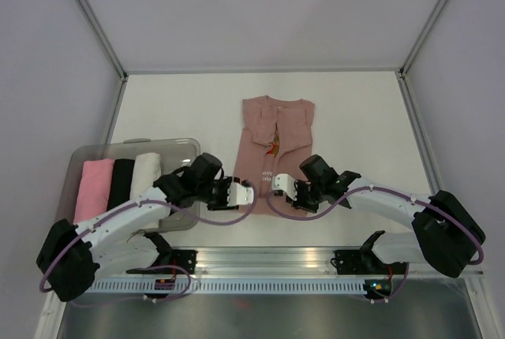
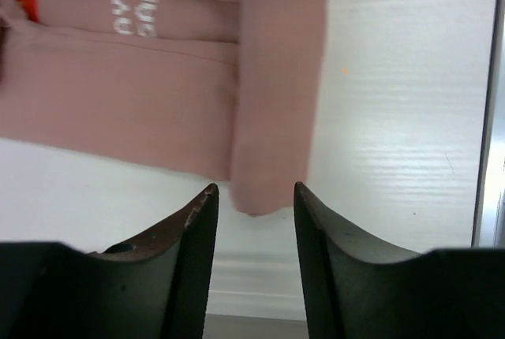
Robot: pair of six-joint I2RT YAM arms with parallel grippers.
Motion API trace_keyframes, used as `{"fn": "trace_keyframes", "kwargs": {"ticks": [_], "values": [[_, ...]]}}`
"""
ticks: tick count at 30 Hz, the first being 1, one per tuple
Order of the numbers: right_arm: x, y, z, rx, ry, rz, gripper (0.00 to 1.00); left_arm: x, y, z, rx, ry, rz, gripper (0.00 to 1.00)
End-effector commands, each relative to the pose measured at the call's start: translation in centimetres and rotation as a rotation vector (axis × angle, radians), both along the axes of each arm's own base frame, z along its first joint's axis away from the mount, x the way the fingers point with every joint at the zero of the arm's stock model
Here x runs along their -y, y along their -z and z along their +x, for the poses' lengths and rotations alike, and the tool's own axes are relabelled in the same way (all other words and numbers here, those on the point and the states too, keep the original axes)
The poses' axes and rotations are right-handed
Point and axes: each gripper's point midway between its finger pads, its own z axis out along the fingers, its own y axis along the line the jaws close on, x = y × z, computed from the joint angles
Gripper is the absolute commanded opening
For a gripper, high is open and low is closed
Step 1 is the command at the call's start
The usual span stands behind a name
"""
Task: Roll the t-shirts
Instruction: Roll the tshirt
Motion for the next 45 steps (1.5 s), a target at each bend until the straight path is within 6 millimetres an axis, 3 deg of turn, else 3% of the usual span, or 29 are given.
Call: {"fn": "trace_keyframes", "kwargs": {"ticks": [1,5,11,24,28,32,45], "values": [[0.4,0.1,0.0,-0.003,0.017,0.003,0.00,1.1,0.9,-0.8,0.226,0.191,-0.028,0.50],[0.5,0.2,0.1,-0.006,0.019,0.000,0.00,1.0,3.7,-1.0,0.272,0.184,0.053,0.52],[0.4,0.2,0.1,-0.011,0.019,-0.002,0.00,1.3,5.0,-0.5,0.302,0.163,0.116,0.54],[0.5,0.1,0.1,-0.013,0.015,-0.014,0.00,0.4,6.1,0.3,0.320,0.117,0.171,0.54],[0.6,0.0,0.1,-0.016,0.014,-0.017,0.00,1.0,4.5,0.9,0.352,0.098,0.133,0.54],[0.6,0.1,0.1,-0.020,0.016,-0.024,0.00,1.1,4.2,0.0,0.362,0.148,0.094,0.54],[0.6,-0.3,0.4,-0.016,0.022,-0.032,0.00,0.3,8.0,-0.3,0.243,0.129,0.211,0.53]]}}
